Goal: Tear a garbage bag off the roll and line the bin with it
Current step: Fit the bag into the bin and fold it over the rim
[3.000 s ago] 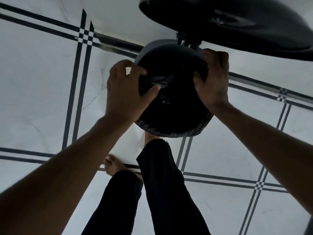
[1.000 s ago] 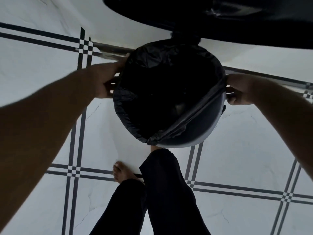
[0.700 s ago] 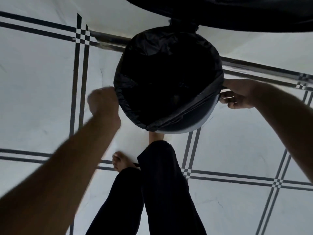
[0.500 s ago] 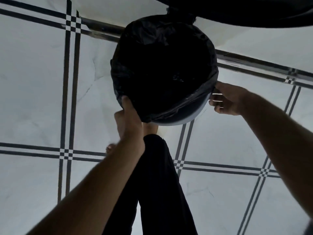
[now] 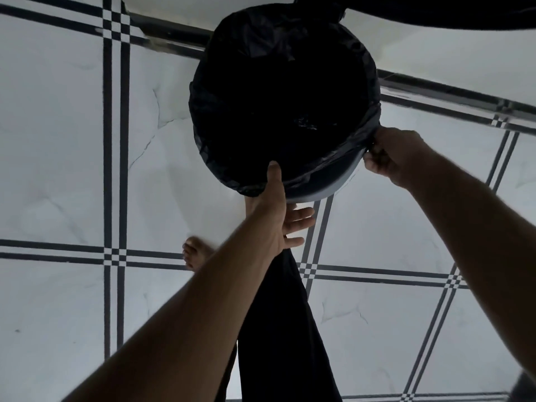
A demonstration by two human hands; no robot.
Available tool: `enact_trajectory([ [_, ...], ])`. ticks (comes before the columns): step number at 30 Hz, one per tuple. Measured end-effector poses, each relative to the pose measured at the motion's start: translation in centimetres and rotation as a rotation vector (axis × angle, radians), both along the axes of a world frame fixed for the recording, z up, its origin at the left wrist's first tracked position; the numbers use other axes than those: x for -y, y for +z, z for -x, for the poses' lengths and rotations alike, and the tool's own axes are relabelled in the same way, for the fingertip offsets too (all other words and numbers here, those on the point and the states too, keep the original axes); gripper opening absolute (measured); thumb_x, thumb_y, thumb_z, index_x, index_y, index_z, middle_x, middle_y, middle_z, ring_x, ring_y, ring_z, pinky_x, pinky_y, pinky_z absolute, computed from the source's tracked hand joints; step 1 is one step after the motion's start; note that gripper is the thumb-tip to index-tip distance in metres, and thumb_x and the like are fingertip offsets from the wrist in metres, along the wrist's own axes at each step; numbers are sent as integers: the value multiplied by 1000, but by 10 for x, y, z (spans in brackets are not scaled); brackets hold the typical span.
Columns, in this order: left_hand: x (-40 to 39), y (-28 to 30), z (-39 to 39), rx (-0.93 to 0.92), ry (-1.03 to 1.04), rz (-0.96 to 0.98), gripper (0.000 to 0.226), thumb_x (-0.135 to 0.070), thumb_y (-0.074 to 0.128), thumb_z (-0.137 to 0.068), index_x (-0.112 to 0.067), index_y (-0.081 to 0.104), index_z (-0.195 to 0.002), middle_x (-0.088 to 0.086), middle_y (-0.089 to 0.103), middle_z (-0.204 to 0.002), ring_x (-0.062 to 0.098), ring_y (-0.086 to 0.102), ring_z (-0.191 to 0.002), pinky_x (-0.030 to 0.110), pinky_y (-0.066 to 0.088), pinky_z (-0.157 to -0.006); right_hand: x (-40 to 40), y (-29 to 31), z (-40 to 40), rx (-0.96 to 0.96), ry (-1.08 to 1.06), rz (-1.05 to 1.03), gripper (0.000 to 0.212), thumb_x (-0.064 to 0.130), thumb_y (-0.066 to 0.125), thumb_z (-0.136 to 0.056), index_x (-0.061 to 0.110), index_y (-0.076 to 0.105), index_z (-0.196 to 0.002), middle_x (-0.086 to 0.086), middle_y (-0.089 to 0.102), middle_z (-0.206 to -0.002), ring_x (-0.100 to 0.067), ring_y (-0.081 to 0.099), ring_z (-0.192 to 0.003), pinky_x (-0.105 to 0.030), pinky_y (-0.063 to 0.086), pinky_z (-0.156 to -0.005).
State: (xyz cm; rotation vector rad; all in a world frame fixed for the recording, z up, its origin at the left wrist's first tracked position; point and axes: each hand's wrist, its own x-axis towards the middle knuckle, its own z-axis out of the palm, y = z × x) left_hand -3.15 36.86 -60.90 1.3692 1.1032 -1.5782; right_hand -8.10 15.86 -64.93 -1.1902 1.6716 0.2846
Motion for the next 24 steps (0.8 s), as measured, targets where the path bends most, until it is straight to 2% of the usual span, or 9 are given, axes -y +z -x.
enact_trajectory([
  [2, -1, 0, -3, -29, -1, 15, 63, -67, 41, -93, -10, 63, -111, 9, 76, -91, 17, 74, -68, 54, 54, -94, 1, 1, 3, 63, -67, -26, 20, 19, 66, -92, 10, 57, -76, -1, 48, -56, -12, 53, -42, -23, 53, -51],
  [5, -2, 2, -3, -42, 6, 34, 34, -39, 45, -102, -11, 64, -105, 4, 73, -88, 13, 69, -73, 47, 55, -91, 0, 5, 9, 108, -88, -3, 14, 13, 68, -90, 6, 58, -84, -1, 53, -58, -11, 58, -44, -24, 57, -58],
  [9, 1, -3, 3, 22, -42, 31, 23, -24, 43, -102, -15, 61, -93, 1, 70, -80, 10, 67, -70, 42, 56, -82, -6, 8, 12, 111, -85, 45, 15, 10, 66, -90, 8, 54, -80, -5, 58, -69, -12, 60, -50, -23, 55, -58],
  [12, 1, -11, 9, 72, -78, 20, 21, -19, 43, -102, -14, 63, -98, 0, 71, -80, 9, 68, -68, 39, 56, -85, -13, 9, 13, 126, -62, 94, 24, 19, 71, -89, 9, 54, -75, -4, 61, -66, -13, 62, -53, -23, 57, -58],
  [14, 3, -18, 13, 104, -60, -7, 24, -16, 41, -102, -11, 64, -104, 1, 72, -82, 9, 68, -66, 33, 57, -83, -16, 10, 15, 163, -54, 117, 32, 27, 75, -86, 10, 53, -70, -4, 62, -66, -13, 64, -53, -25, 59, -60],
  [18, 9, -26, 27, 130, 120, -108, 31, -13, 36, -103, -3, 65, -107, 6, 74, -91, 10, 71, -63, 19, 58, -54, -17, 11, 26, 254, -16, 151, 26, 18, 70, -90, 8, 54, -72, -11, 65, -74, -14, 68, -61, -26, 59, -66],
  [20, 12, -29, 36, 164, 222, -136, 32, -9, 34, -103, -2, 62, -117, 11, 75, -105, 11, 72, -68, 16, 55, -44, -17, 11, 35, 310, -13, 137, 20, 11, 70, -90, 7, 57, -75, -14, 68, -81, -17, 71, -70, -28, 59, -72],
  [22, 11, -32, 42, 209, 274, -166, 38, -8, 31, -103, -4, 59, -128, 12, 73, -115, 10, 75, -66, 15, 56, -47, -19, 11, 40, 362, -16, 113, 17, 9, 70, -89, 7, 58, -77, -13, 70, -82, -18, 72, -75, -29, 59, -75],
  [24, 11, -34, 44, 251, 287, -200, 42, -6, 27, -101, -7, 59, -129, 11, 73, -114, 8, 73, -60, 17, 58, -51, -21, 11, 41, 397, -11, 98, 14, 6, 67, -90, 7, 58, -80, -9, 71, -78, -18, 73, -77, -29, 58, -77],
])
